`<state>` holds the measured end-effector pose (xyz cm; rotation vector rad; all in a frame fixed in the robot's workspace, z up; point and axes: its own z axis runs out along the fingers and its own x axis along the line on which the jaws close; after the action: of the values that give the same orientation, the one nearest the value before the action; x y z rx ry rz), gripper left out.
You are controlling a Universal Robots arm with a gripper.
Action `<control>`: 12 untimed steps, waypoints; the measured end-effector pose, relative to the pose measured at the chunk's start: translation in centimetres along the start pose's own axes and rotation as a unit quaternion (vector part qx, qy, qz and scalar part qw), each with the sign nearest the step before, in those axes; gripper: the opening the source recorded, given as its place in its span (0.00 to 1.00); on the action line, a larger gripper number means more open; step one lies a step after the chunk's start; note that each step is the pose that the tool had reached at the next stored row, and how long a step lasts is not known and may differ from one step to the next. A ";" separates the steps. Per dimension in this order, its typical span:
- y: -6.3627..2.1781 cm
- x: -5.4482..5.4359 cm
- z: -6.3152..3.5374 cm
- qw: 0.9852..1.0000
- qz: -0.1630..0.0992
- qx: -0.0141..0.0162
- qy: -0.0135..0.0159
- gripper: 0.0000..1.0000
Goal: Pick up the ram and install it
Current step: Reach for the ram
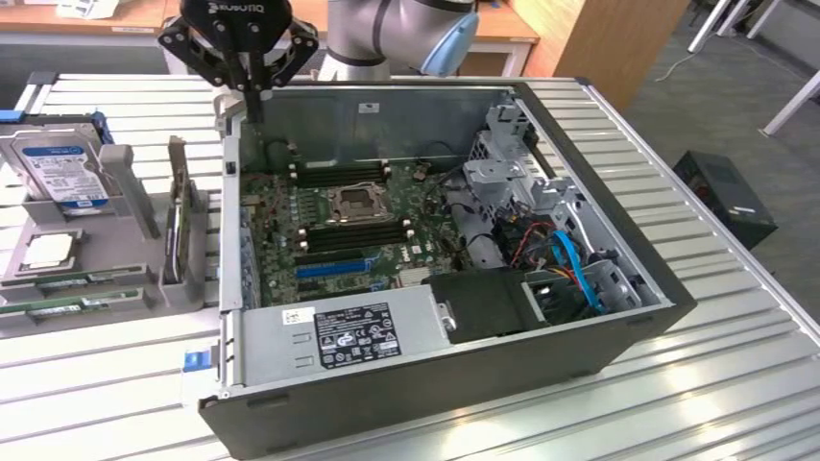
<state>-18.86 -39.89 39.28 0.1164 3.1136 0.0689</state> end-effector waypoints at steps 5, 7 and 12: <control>-0.07 0.9 -0.01 1.000 0.000 0.000 0.000 0.11; -0.09 1.3 -0.02 1.000 0.000 0.000 0.000 0.11; -0.18 2.4 -0.03 1.000 0.000 0.000 0.000 0.11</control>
<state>-21.24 -39.88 39.25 0.1166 3.1137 0.0689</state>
